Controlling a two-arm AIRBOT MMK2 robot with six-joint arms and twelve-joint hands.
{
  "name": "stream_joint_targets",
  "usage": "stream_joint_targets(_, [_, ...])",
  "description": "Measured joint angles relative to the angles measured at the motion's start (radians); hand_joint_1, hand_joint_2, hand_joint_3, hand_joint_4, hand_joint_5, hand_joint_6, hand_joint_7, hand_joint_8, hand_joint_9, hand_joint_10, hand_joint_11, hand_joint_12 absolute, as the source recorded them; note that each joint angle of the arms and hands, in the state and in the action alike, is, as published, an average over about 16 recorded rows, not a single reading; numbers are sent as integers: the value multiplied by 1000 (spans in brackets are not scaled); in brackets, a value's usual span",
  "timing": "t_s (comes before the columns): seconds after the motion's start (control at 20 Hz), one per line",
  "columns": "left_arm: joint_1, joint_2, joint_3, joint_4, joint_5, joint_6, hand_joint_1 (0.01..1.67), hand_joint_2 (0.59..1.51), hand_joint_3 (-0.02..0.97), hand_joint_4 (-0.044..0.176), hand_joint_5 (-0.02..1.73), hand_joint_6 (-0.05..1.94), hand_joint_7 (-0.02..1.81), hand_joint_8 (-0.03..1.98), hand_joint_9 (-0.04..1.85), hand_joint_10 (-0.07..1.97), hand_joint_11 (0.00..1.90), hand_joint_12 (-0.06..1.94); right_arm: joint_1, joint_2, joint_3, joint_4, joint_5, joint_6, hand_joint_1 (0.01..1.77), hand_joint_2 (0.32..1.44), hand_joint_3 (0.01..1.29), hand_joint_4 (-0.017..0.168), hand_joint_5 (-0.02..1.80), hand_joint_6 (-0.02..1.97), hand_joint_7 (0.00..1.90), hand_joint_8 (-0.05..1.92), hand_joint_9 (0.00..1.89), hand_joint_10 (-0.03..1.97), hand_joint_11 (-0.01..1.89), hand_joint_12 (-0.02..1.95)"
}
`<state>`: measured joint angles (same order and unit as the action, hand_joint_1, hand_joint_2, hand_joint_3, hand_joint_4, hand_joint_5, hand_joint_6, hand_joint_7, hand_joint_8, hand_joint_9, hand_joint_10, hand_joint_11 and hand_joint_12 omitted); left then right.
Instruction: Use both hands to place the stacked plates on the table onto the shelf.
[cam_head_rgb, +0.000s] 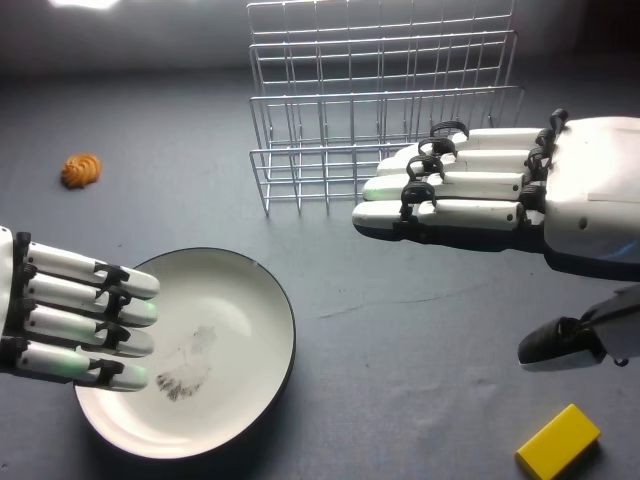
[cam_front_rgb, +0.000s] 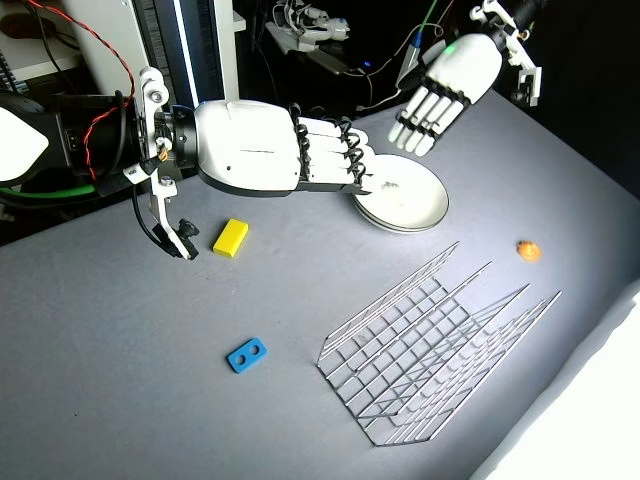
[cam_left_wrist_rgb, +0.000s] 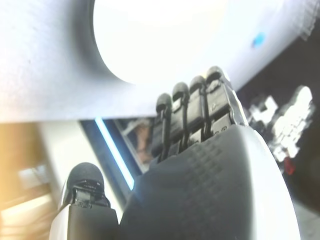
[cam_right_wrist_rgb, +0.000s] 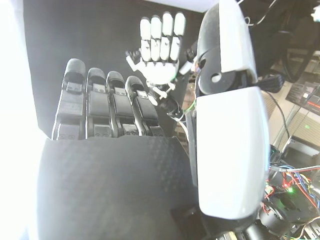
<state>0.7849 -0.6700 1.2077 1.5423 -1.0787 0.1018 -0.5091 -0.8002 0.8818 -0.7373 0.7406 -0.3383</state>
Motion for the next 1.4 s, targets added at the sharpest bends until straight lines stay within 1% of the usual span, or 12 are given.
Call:
stream_joint_targets(0.25, [85, -24, 12, -58, 83, 3, 25, 1125, 22, 3, 154, 17, 124, 12, 41, 13, 17, -8, 0, -1, 0, -1, 1, 0, 1134, 948, 16, -1, 20, 15, 11, 16, 15, 4, 15, 218])
stream_joint_targets(0.5, [137, -48, 27, -92, 137, 5, 25, 1127, 22, 2, 152, 17, 125, 12, 43, 16, 16, -9, 0, -3, 0, -2, 2, -1, 1133, 956, 16, -1, 20, 15, 11, 16, 15, 4, 14, 204])
stream_joint_targets(0.65, [157, -62, 34, -106, 162, 6, 25, 1127, 22, 2, 151, 17, 125, 12, 44, 16, 17, -9, -2, -4, 0, -3, 2, -3, 1129, 960, 16, -1, 20, 15, 11, 16, 15, 4, 14, 200])
stream_joint_targets(1.0, [188, -93, 48, -133, 204, 5, 24, 1128, 22, 0, 151, 8, 125, 8, 50, 15, 16, -10, -5, -6, 0, -7, 2, -5, 1117, 960, 16, -1, 21, 15, 11, 16, 14, 4, 14, 220])
stream_joint_targets(1.4, [232, -116, 57, -160, 220, -1, 24, 1129, 22, -4, 140, -10, 107, -1, 55, 15, 17, -12, -7, -15, 1, -14, -3, -29, 1110, 960, 16, -1, 29, 16, 11, 17, 14, 4, 14, 263])
